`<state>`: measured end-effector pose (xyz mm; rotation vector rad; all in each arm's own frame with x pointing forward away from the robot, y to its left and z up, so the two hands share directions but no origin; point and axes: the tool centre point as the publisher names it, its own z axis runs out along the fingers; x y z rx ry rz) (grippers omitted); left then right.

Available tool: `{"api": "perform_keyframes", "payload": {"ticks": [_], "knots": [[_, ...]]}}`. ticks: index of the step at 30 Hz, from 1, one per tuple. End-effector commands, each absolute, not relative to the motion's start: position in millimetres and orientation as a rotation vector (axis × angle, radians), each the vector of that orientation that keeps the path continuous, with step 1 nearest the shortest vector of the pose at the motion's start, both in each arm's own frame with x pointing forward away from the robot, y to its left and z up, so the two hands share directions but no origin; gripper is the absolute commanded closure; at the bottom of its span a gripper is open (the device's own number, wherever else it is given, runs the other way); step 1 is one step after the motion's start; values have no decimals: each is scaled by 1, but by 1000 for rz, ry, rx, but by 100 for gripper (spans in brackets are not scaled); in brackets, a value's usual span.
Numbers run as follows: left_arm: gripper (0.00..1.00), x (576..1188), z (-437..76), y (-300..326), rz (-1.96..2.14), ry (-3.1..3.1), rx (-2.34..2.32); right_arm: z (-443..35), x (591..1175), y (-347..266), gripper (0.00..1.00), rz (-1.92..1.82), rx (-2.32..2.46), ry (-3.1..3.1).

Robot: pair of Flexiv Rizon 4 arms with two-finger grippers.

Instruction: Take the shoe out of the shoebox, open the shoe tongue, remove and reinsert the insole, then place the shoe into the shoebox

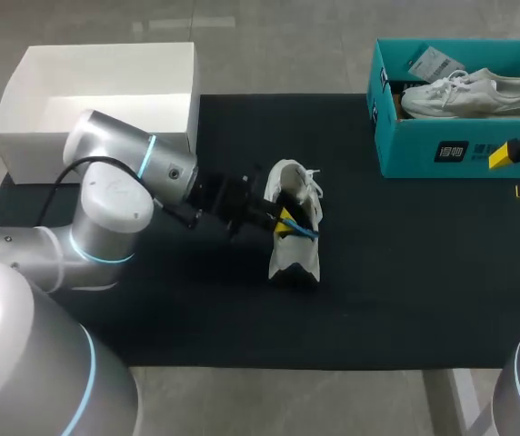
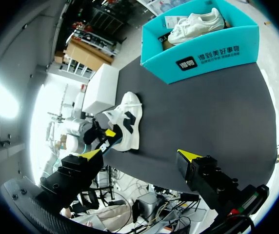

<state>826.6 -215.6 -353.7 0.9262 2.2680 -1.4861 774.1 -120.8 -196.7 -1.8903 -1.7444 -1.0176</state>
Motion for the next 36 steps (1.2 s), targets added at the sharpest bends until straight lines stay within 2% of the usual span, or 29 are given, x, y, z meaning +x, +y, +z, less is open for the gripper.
{"api": "perform_keyframes", "payload": {"ticks": [1,12,13,14,15,18,21,22,23,26,27,28,36], "knots": [[100,835,-361,-220,-1491,2274,910,-197,774,-121,0,-1016,-1893,-1745],[100,851,-368,-219,-1537,2299,803,-197,774,-121,0,-1016,-1893,-1745],[84,848,-364,-218,-1558,2281,800,-197,774,-121,0,-1016,-1893,-1745],[64,844,-361,-217,-1562,2275,803,-197,774,-121,0,-1016,-1893,-1745],[55,841,-357,-217,-1577,2264,815,-197,774,-121,0,-1016,-1893,-1745],[53,832,-345,-214,-1604,2230,827,-197,774,-121,0,-1016,-1893,-1745],[55,823,-334,-213,-1610,2199,862,-197,774,-121,0,-1016,-1893,-1745],[59,820,-332,-213,-1611,2192,871,-197,774,-121,0,-1016,-1893,-1745],[67,818,-329,-214,-1608,2183,880,-197,774,-121,0,-1016,-1893,-1745],[79,813,-323,-215,-1599,2165,908,-197,774,-121,0,-1016,-1893,-1745],[87,812,-322,-216,-1592,2164,918,-197,774,-121,0,-1016,-1893,-1745],[100,812,-322,-217,-1584,2165,930,-197,774,-121,0,-1016,-1893,-1745],[100,818,-337,-221,-1496,2207,1024,-197,774,-121,0,-1016,-1893,-1745]]}}
